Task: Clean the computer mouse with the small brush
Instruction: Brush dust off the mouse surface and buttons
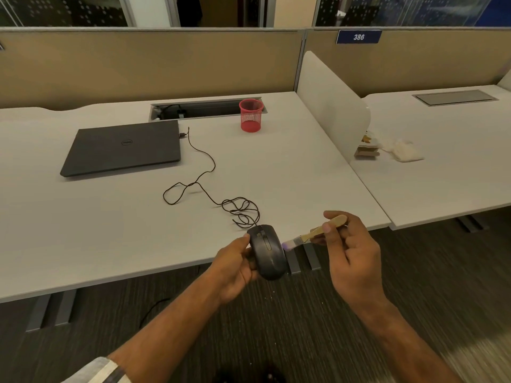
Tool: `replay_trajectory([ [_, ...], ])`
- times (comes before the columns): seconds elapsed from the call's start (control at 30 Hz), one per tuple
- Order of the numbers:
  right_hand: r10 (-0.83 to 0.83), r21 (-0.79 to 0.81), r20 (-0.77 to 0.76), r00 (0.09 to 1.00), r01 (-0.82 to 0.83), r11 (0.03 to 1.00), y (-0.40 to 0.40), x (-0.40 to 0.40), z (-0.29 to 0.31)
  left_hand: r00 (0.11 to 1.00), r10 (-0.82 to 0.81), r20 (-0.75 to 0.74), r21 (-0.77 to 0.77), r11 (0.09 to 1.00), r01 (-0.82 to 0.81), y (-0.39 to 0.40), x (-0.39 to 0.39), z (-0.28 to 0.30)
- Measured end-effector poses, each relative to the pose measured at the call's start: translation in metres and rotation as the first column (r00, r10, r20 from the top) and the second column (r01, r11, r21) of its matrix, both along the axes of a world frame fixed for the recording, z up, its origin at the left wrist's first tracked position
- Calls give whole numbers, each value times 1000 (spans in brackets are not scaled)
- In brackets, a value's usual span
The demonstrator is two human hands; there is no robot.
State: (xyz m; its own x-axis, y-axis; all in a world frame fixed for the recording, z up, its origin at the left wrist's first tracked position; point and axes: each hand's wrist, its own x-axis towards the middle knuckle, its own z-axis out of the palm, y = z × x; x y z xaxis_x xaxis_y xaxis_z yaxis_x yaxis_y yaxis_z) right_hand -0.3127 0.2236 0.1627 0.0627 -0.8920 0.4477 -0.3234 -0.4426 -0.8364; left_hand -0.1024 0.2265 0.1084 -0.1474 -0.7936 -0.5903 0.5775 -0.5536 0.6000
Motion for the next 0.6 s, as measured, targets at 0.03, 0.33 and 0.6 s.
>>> replay_trajectory([
  [0.03,13,-28,-21,1000,-14,999,2,-1,-1,1000,4,15,10,1000,-4,-3,0,0],
  [0.33,103,-124,-279,955,-142,982,18,3,-15,996,79,44,18,997,-80,-21,-12,-3],
  [0.6,154,-125,-301,941,-199,972,24,4,-19,992,124,12,48,991,-125,-28,-10,-6],
])
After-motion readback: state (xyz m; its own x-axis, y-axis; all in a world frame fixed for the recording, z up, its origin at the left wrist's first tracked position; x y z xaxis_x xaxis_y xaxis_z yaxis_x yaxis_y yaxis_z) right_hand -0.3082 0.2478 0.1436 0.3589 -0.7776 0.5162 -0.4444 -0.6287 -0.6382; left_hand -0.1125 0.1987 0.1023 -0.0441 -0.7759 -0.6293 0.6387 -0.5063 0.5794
